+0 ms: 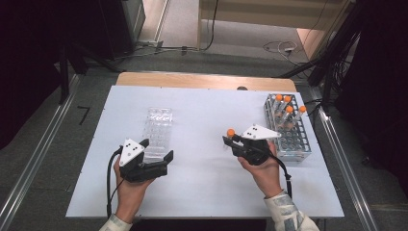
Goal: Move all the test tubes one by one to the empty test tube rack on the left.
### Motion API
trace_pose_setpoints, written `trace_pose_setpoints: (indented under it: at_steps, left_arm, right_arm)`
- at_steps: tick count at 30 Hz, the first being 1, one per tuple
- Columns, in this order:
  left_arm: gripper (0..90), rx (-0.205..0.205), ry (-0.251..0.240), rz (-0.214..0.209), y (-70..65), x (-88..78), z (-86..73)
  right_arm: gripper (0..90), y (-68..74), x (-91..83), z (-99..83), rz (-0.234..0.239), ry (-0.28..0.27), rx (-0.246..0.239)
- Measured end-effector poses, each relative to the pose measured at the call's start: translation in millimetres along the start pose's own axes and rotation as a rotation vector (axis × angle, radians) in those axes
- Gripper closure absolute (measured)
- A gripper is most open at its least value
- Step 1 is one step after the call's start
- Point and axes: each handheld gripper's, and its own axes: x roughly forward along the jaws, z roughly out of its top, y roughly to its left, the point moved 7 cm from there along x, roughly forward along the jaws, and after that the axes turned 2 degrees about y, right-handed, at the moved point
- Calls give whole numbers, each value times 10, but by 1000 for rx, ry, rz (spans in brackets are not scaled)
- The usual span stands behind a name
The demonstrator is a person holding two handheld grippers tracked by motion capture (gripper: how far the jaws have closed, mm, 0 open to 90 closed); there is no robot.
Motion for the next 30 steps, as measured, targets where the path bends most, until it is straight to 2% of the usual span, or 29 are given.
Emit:
trace_pose_setpoints:
  at_steps: [6, 8, 15, 21, 23, 30]
  left_arm:
    - [103, 14, -15, -47, -151, 56, 71]
    - [106, 25, -22, -63, -207, 71, 100]
    - [153, 55, -42, -127, -411, 122, 187]
    - [273, 96, -37, -191, -574, 195, 197]
    - [358, 118, -41, -202, -605, 212, 199]
    - [441, 157, -21, -221, -677, 264, 169]
  right_arm:
    - [718, 243, 148, -4, 42, 27, -50]
    - [718, 265, 160, -4, 48, 28, -63]
    - [718, 484, 260, -26, 92, 46, -96]
    - [718, 662, 310, -13, 124, 50, -123]
    - [718, 733, 317, 1, 140, 48, -136]
    - [718, 811, 330, 24, 163, 42, -137]
